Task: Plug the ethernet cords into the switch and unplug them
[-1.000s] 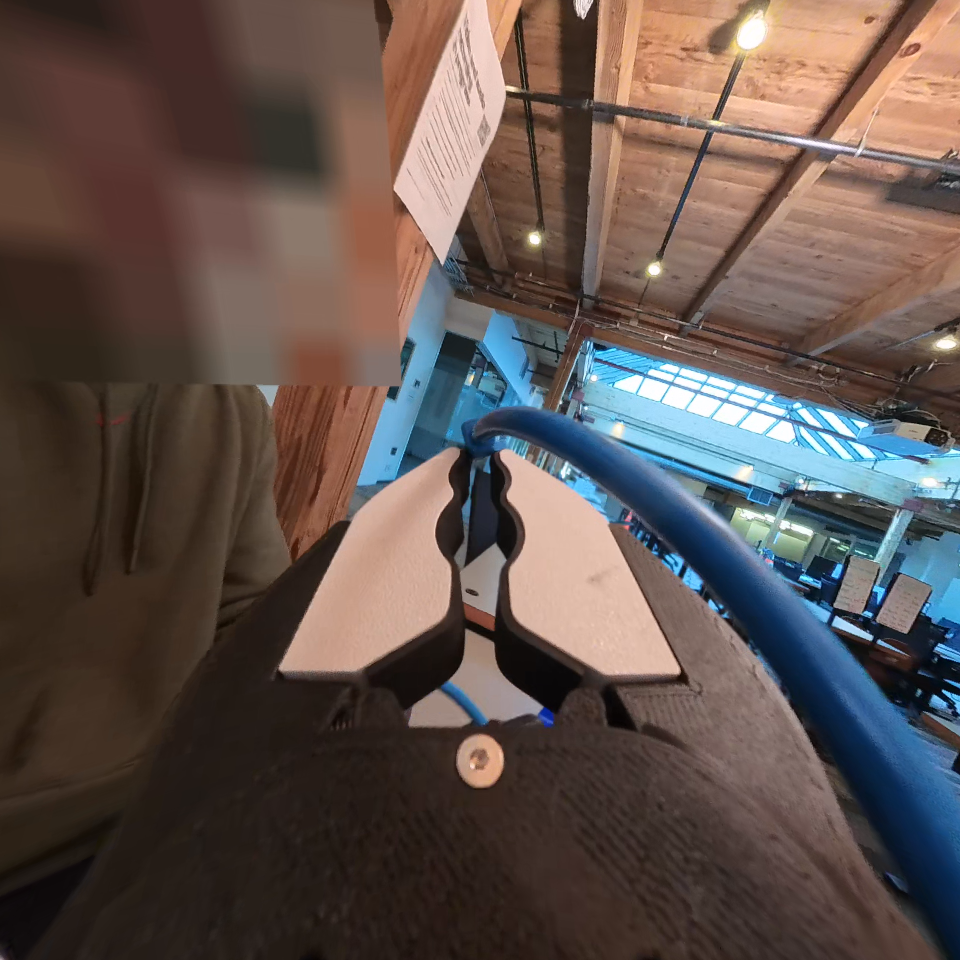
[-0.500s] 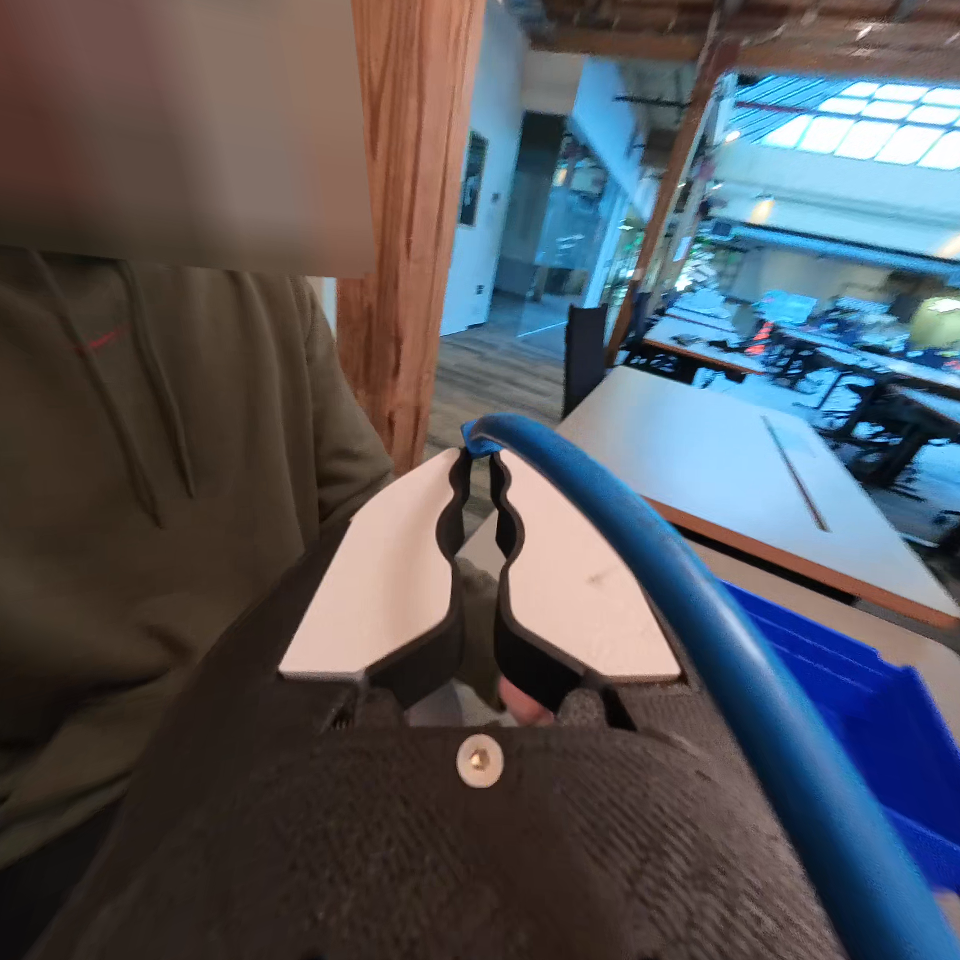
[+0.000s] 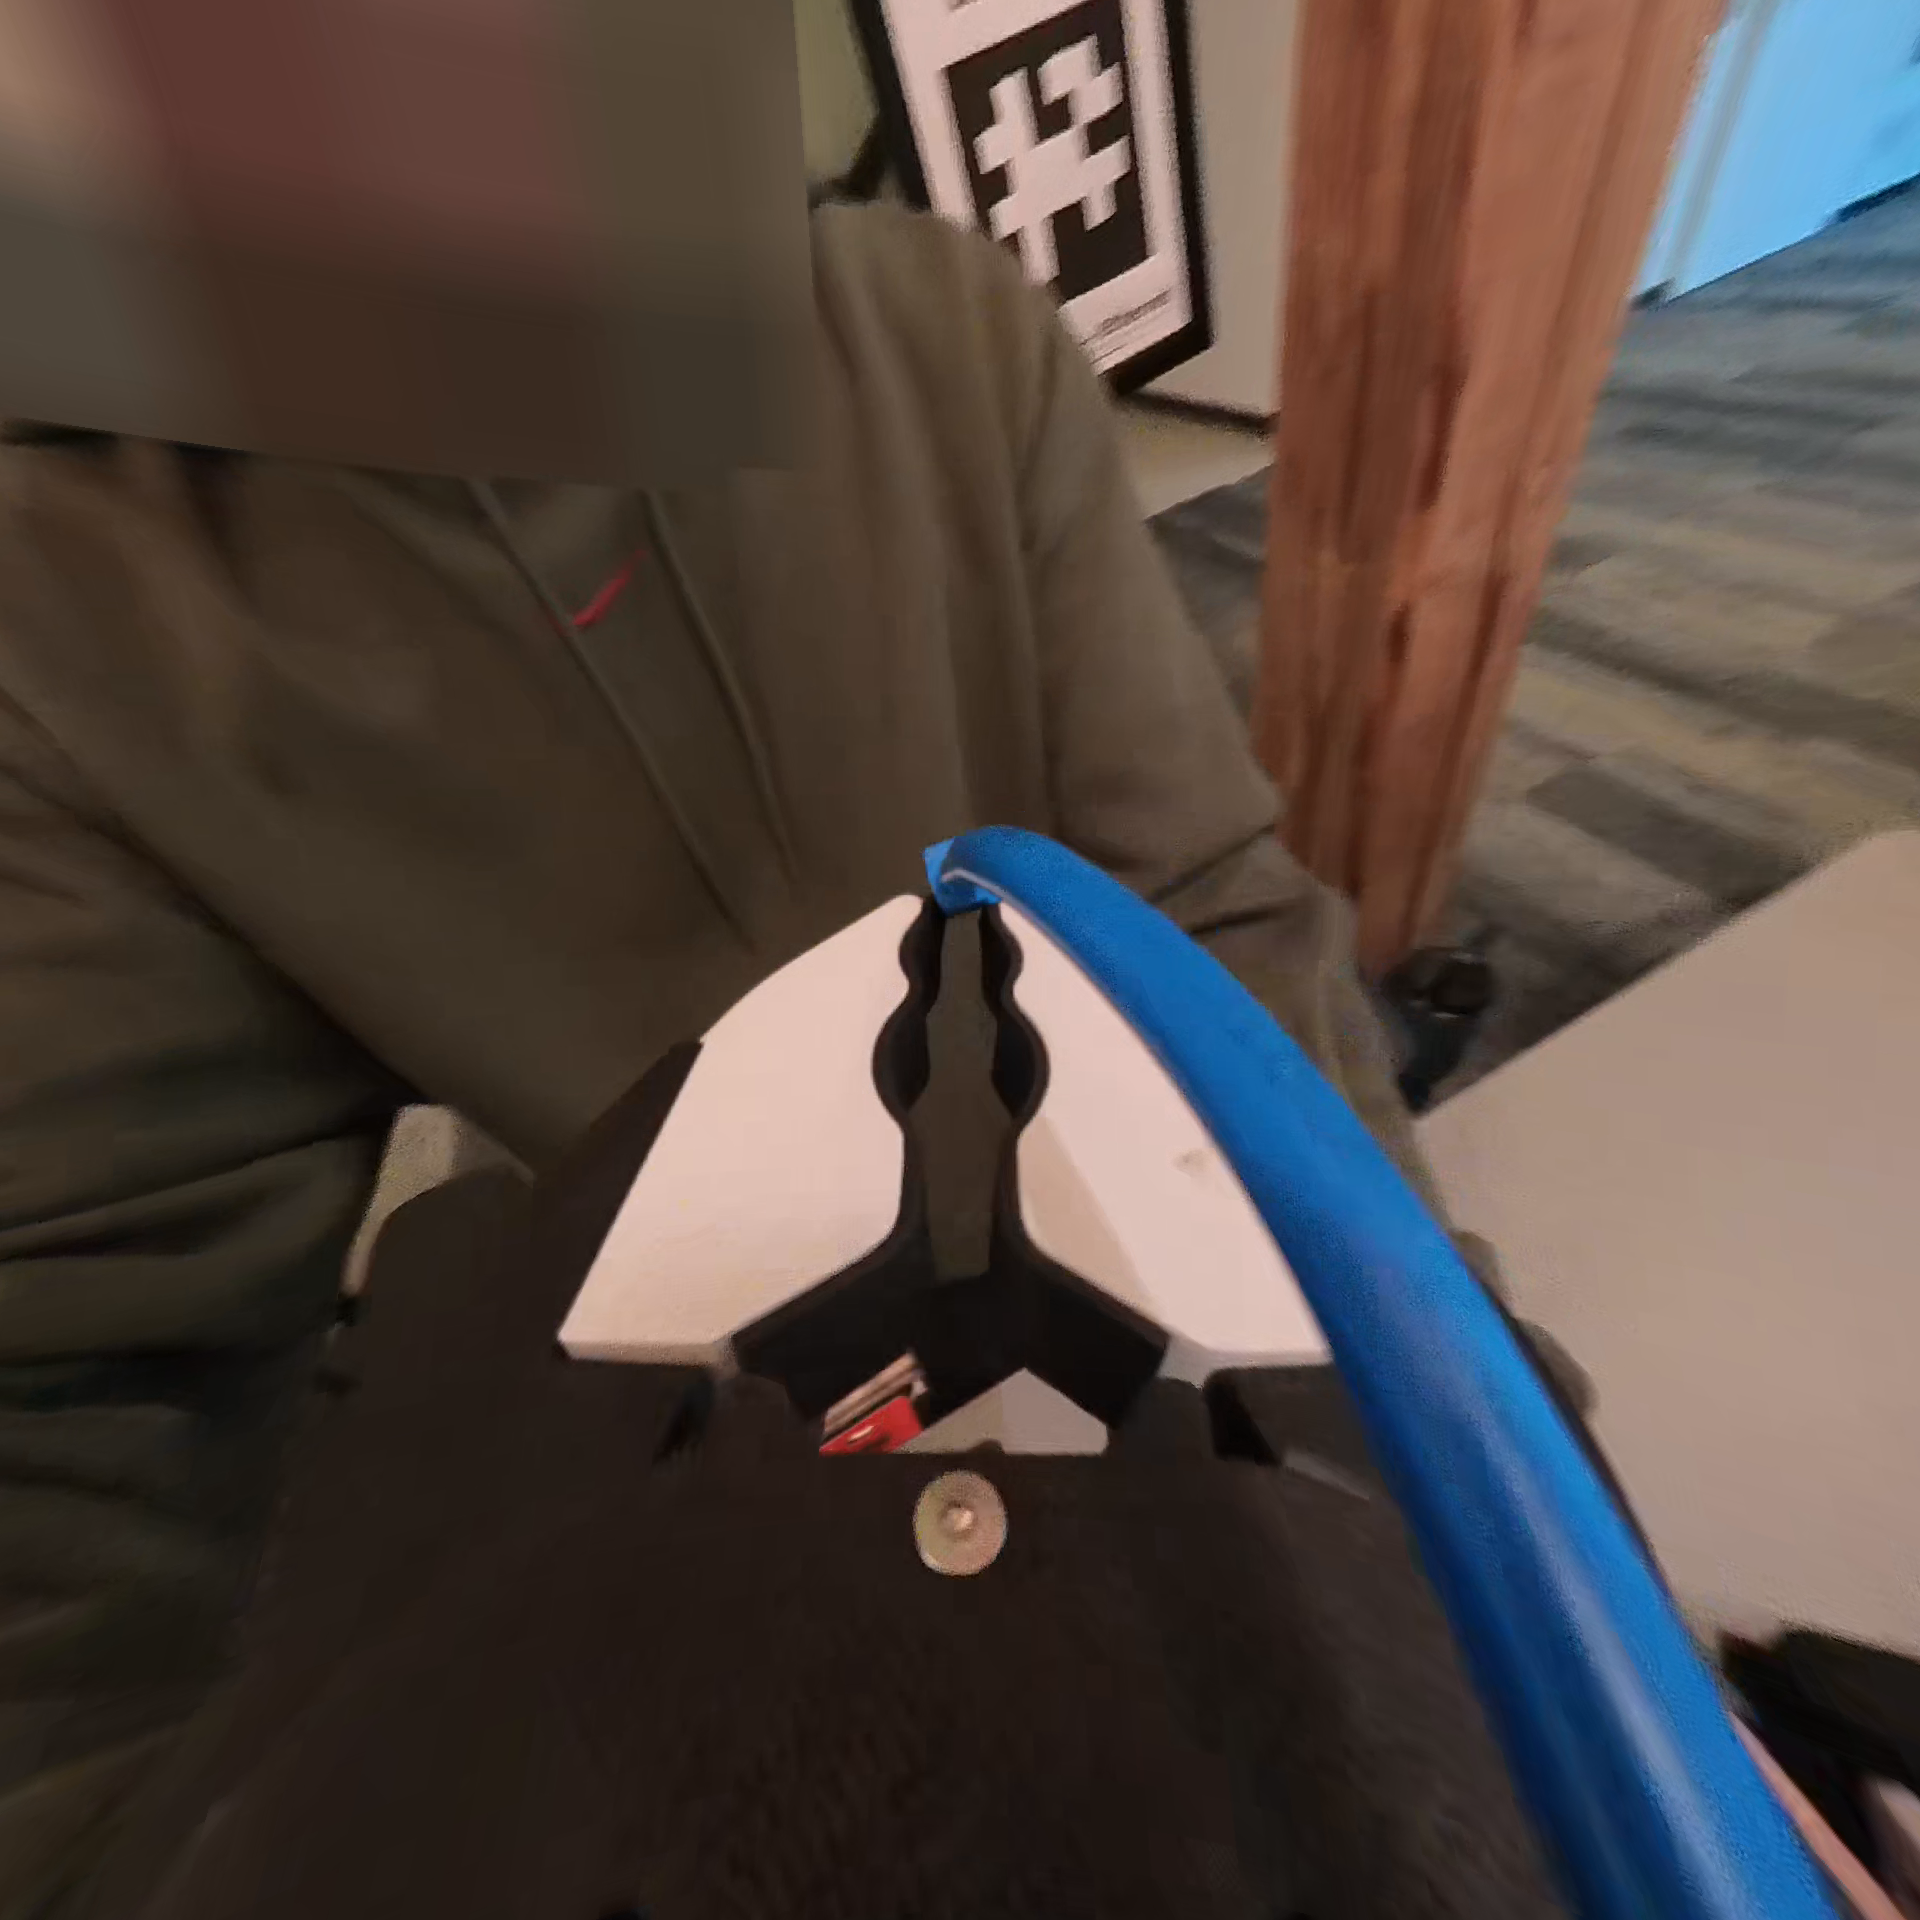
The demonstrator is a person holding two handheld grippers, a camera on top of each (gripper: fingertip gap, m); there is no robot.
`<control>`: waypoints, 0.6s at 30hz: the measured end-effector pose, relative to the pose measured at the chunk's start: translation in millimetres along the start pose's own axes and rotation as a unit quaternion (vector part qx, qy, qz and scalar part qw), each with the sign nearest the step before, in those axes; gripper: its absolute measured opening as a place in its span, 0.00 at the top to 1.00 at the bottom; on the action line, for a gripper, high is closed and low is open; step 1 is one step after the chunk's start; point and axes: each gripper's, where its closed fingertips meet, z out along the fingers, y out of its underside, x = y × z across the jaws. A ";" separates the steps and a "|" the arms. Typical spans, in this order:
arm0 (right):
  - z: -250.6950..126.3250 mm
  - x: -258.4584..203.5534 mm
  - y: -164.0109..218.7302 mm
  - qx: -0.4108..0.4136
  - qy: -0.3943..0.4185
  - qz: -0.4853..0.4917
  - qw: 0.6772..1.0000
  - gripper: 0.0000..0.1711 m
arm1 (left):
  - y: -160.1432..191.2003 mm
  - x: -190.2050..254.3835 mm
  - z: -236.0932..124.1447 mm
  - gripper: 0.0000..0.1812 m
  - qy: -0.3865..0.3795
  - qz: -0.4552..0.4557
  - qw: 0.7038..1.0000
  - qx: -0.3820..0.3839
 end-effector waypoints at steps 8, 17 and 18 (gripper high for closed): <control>56.4 -29.4 -5.2 -0.140 -0.107 0.034 0.984 0.96 | 32.8 5.4 -7.6 0.85 0.085 -0.104 0.985 -0.108; 17.2 13.6 24.0 -0.418 0.102 -0.028 0.902 0.96 | 75.9 0.5 -20.8 0.85 0.044 -0.034 0.984 -0.171; 14.6 15.1 18.1 -0.416 0.124 -0.038 0.900 0.96 | 74.8 -1.7 -21.9 0.86 0.037 -0.024 0.985 -0.166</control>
